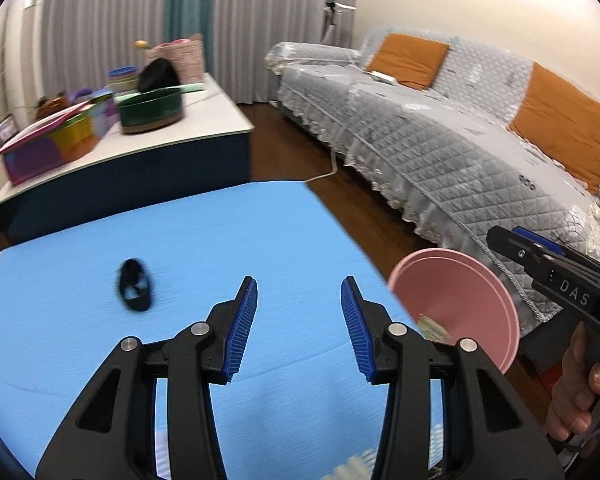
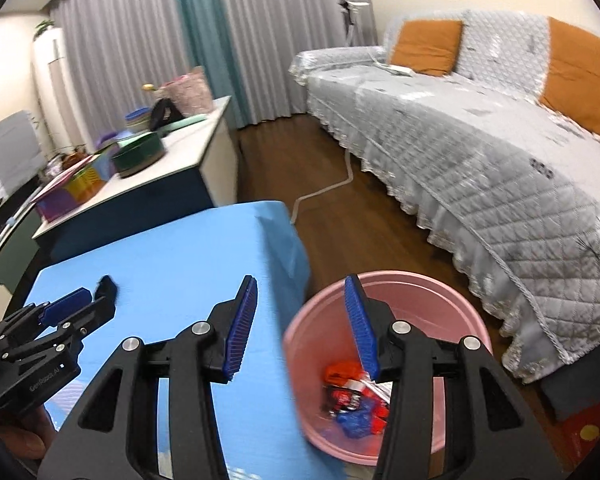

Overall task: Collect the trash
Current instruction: 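Move both open tools back over the table, then grasp white foam net sleeve with left tool while right tool grasps black elastic band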

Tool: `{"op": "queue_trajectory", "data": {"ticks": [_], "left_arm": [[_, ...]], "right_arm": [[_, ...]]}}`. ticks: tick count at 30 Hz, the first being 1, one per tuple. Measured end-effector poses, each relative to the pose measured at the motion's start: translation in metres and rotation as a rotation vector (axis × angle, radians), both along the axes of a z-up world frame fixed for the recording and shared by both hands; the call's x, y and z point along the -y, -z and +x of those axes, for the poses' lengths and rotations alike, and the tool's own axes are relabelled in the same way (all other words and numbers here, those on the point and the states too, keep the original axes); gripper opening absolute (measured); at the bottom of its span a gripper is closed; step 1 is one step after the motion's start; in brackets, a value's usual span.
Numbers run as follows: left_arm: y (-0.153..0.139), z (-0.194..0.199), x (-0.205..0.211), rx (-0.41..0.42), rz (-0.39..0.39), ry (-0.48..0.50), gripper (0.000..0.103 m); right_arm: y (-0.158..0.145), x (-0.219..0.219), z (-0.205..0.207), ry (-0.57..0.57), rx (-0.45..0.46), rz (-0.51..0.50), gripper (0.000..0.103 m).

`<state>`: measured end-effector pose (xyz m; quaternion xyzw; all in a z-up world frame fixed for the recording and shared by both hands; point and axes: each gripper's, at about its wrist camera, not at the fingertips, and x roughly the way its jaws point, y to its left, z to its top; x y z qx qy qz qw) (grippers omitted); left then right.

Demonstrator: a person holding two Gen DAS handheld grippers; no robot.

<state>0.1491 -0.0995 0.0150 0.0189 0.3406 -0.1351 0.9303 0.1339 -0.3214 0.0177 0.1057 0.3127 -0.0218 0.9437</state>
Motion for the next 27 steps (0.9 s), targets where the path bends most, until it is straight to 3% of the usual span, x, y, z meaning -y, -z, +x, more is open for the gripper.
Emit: {"op": "queue_trajectory", "data": {"ticks": [8, 11, 14, 18, 21, 23, 25, 27], "left_arm": [[0.011, -0.008, -0.078, -0.048, -0.006, -0.147, 0.043], [0.024, -0.011, -0.111, -0.111, -0.018, -0.229, 0.044], [0.045, -0.016, -0.136, -0.195, 0.019, -0.325, 0.051], [0.071, -0.023, -0.147, -0.291, -0.01, -0.348, 0.051], [0.083, -0.03, -0.14, -0.312, -0.015, -0.323, 0.051], [0.086, -0.029, -0.137, -0.312, -0.024, -0.304, 0.041], [0.088, -0.023, -0.14, -0.315, -0.042, -0.287, 0.017], [0.088, -0.02, -0.146, -0.314, -0.06, -0.3, 0.005]], "right_arm": [[-0.003, -0.057, 0.018, -0.096, -0.002, 0.008, 0.046], [-0.002, -0.08, 0.024, -0.135, -0.005, 0.004, 0.046], [0.001, -0.099, 0.03, -0.167, -0.013, 0.005, 0.046], [0.008, -0.117, 0.038, -0.201, -0.034, 0.013, 0.046], [0.015, -0.134, 0.046, -0.227, -0.052, 0.013, 0.046], [0.019, -0.142, 0.049, -0.241, -0.059, 0.011, 0.046], [0.024, -0.151, 0.053, -0.253, -0.07, 0.01, 0.046], [0.029, -0.158, 0.058, -0.263, -0.082, 0.011, 0.046]]}}
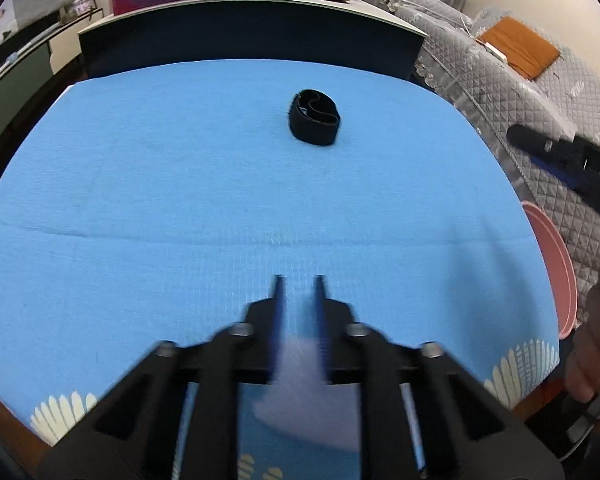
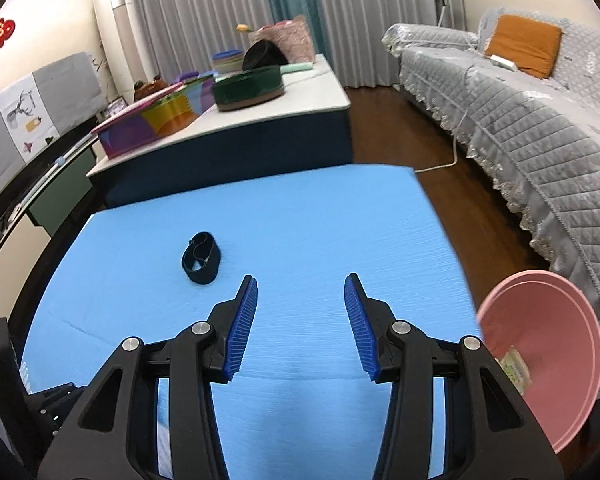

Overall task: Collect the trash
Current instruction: 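Grasp white foam net sleeve with left tool while right tool grasps black elastic band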

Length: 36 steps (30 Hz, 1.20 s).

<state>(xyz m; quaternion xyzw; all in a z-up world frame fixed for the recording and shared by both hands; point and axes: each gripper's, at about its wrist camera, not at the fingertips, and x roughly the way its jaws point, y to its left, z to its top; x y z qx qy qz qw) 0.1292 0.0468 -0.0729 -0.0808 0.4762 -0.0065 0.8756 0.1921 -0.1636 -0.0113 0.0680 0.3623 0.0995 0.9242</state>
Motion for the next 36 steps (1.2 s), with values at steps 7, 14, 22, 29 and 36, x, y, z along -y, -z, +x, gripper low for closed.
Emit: {"op": "queue_trajectory", "data": {"ticks": [7, 14, 22, 29, 36], "left_arm": [[-0.021, 0.004, -0.011, 0.032, -0.016, -0.074, 0.013], [-0.023, -0.032, 0.01, 0.041, 0.018, -0.111, 0.053], [-0.003, -0.063, 0.026, 0.016, 0.025, -0.176, 0.053], [0.01, -0.055, 0.034, -0.023, -0.042, -0.144, 0.041], [0.005, -0.046, 0.037, 0.021, -0.045, -0.106, 0.012]], "right_arm": [[0.013, -0.012, 0.016, -0.018, -0.022, -0.012, 0.046], [0.004, -0.002, 0.015, -0.001, -0.01, 0.014, 0.046], [-0.005, 0.011, 0.001, -0.001, 0.014, 0.008, 0.046], [-0.008, 0.028, 0.0, 0.025, 0.015, 0.019, 0.046], [-0.004, 0.027, 0.003, 0.024, 0.008, 0.019, 0.046]]}}
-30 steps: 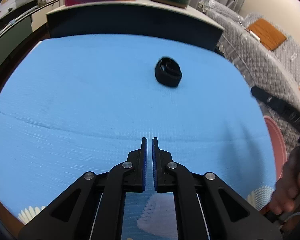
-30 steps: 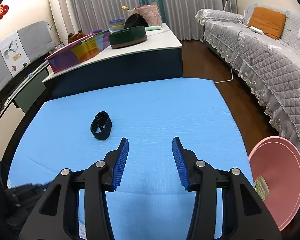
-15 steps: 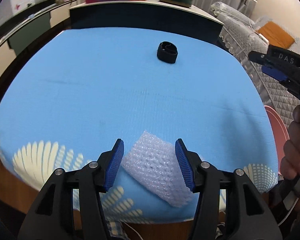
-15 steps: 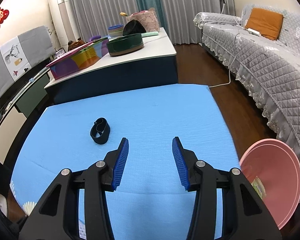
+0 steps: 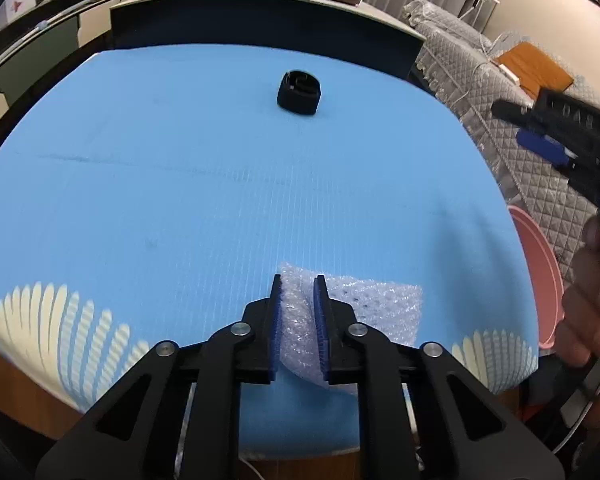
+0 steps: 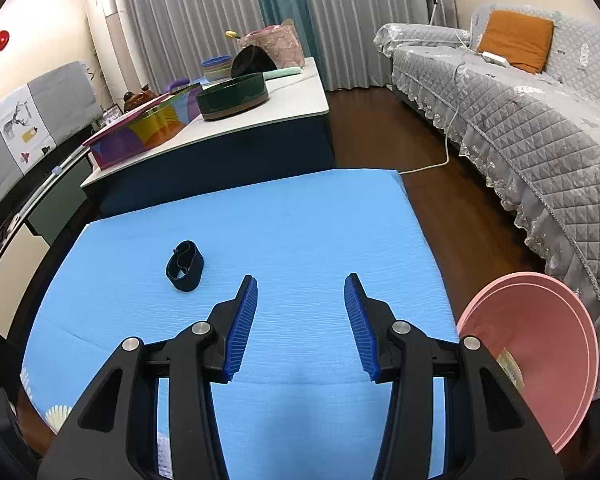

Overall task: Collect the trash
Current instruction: 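Grasp white foam net sleeve with left tool while right tool grasps black elastic band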

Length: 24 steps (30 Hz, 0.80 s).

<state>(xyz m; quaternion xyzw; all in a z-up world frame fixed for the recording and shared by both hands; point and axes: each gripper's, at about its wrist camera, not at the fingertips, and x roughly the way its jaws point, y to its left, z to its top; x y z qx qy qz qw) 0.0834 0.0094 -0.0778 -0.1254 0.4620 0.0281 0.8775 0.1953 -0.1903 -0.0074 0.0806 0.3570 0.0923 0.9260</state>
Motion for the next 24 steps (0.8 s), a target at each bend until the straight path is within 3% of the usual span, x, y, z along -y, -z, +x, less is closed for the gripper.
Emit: {"op": "queue_trajectory", "data": {"ticks": [8, 12, 17, 24], "left_arm": [[-0.017, 0.046, -0.046, 0.078, 0.003, -0.138, 0.012], [-0.019, 0.067, -0.077, 0.112, -0.005, -0.212, 0.012], [-0.012, 0.084, -0.096, 0.1, -0.028, -0.232, 0.012], [-0.009, 0.093, -0.106, 0.089, -0.052, -0.237, 0.012]], "right_arm": [[0.008, -0.018, 0.008, -0.04, -0.009, -0.004, 0.046], [0.015, -0.033, 0.011, -0.081, -0.012, -0.011, 0.038], [0.021, -0.051, 0.013, -0.141, -0.01, -0.012, 0.021], [0.017, -0.087, 0.03, -0.239, -0.021, 0.003, 0.02]]}}
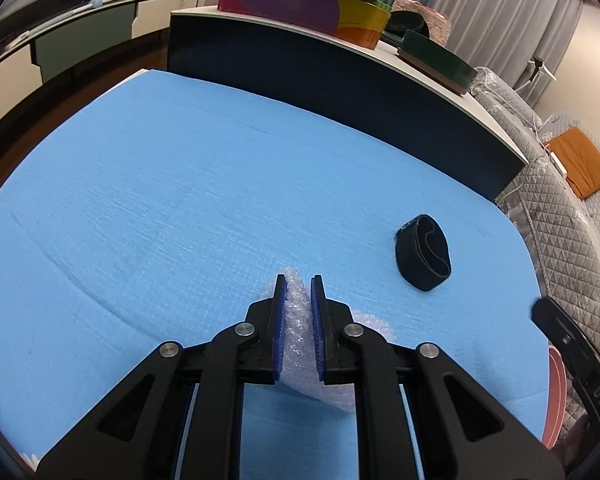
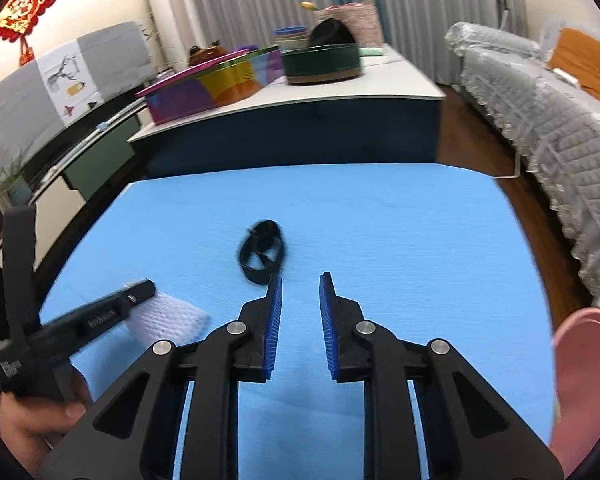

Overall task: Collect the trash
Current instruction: 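Grasp white foam net sleeve with left tool while right tool grasps black elastic band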

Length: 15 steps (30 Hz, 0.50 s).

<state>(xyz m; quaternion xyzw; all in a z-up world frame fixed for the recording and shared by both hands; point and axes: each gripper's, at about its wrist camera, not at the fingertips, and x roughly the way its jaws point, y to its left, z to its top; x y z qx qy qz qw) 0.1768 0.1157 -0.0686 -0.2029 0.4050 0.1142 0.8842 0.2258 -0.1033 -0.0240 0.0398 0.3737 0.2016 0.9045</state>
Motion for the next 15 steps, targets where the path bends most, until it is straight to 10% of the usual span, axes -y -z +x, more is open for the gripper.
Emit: {"op": "queue_trajectory", "data": {"ticks": [7, 12, 15], "left_arm": [[0.004, -0.002, -0.013, -0.017, -0.03, -0.019, 0.012], [0.004, -0.002, -0.017, -0.022, -0.025, -0.021, 0.012], [0.004, -0.001, -0.018, -0.025, -0.024, -0.017, 0.012]], "right_arm": [[0.023, -0.054, 0.038, -0.081, -0.075, -0.062, 0.052], [0.043, -0.072, 0.057, -0.092, -0.117, -0.103, 0.052], [0.05, -0.076, 0.062, -0.101, -0.126, -0.124, 0.034]]}}
